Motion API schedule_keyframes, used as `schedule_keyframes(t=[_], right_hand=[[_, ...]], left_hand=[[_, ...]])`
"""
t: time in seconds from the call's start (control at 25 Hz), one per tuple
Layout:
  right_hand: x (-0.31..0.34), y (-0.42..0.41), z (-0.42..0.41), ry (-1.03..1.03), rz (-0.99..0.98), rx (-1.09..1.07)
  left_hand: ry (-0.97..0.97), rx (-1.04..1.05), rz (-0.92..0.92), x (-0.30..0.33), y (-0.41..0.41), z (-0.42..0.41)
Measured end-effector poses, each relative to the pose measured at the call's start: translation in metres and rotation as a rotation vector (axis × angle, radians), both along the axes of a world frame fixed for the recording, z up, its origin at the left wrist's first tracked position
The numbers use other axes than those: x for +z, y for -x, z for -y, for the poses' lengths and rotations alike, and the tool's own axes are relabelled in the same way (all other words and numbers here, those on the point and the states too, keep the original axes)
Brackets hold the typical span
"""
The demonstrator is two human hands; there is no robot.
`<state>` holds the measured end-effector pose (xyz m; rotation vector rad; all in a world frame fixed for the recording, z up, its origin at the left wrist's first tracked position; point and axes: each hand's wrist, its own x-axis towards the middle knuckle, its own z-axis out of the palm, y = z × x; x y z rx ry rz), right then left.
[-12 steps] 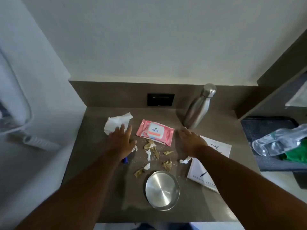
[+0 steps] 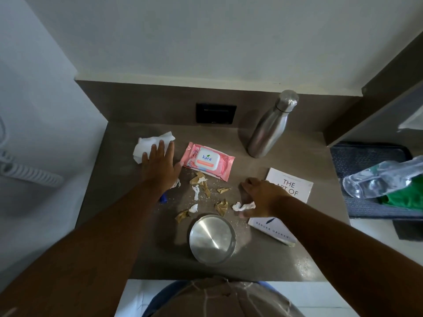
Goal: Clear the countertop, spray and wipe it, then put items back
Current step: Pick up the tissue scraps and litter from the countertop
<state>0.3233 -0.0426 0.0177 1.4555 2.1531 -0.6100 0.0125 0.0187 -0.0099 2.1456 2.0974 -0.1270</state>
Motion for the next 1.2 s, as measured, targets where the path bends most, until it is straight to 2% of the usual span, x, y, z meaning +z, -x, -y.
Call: schedule_keyframes(t=[0.08, 0.24, 0.4, 0.6, 0.72, 0.88, 1.0, 1.08, 1.2], right_hand=[[-0.003, -0.002, 0.007, -0.026, 0.002, 0.033], [-0.004, 0.003, 0.013, -0.144, -0.118, 0.008], [0.008, 0.025, 0.007, -0.194, -0.242, -0.252], [0.011, 0.096, -0.016, -0.221, -0.42, -0.405], [0.003, 0.131, -0.03, -0.205, -0.308, -0.329], [-0.006, 0.156, -0.033, -0.166, -0.222, -0.301], [-0.007, 0.161, -0.024, -0.144, -0.291, -0.255], [-0.007, 0.161, -0.019, -0.131, -0.304, -0.178], [-0.012, 0.159, -0.01, -0.064, -0.168, -0.02]], left_hand=[[0.019, 0.025, 0.01, 0.002, 0.001, -0.002], [0.016, 0.065, 0.031, 0.012, 0.012, -0.002], [0.006, 0.091, -0.01, 0.028, 0.036, -0.009], [0.117, 0.072, 0.232, 0.019, 0.049, -0.043], [0.156, 0.098, 0.309, 0.005, 0.046, -0.057], [0.137, 0.126, 0.178, 0.003, 0.061, -0.07], [0.106, 0.065, 0.111, 0.016, 0.066, -0.071], [0.019, 0.038, 0.1, 0.021, 0.063, -0.064], [0.053, -0.035, 0.079, 0.013, 0.059, -0.059]])
